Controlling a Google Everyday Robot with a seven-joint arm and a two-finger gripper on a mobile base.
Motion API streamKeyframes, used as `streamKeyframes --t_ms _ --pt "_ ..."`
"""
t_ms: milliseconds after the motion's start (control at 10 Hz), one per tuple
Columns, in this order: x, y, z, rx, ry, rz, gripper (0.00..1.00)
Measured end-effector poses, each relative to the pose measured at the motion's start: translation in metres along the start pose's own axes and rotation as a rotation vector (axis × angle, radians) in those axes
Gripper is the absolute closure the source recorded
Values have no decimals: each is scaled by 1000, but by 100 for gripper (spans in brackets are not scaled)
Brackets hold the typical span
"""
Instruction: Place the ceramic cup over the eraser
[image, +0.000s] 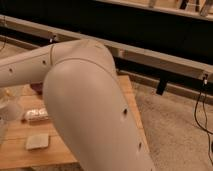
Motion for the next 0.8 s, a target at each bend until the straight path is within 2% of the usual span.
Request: streamKeyframes --t_ms 100,300,500,800 --pt "-7 -27 -11 -1 -34 63 100" --pt "-12 -58 -22 -8 -64 135 100" --pt "-19 -115 -39 8 -95 249 100" --pt "-28 -165 -50 61 -78 342 100"
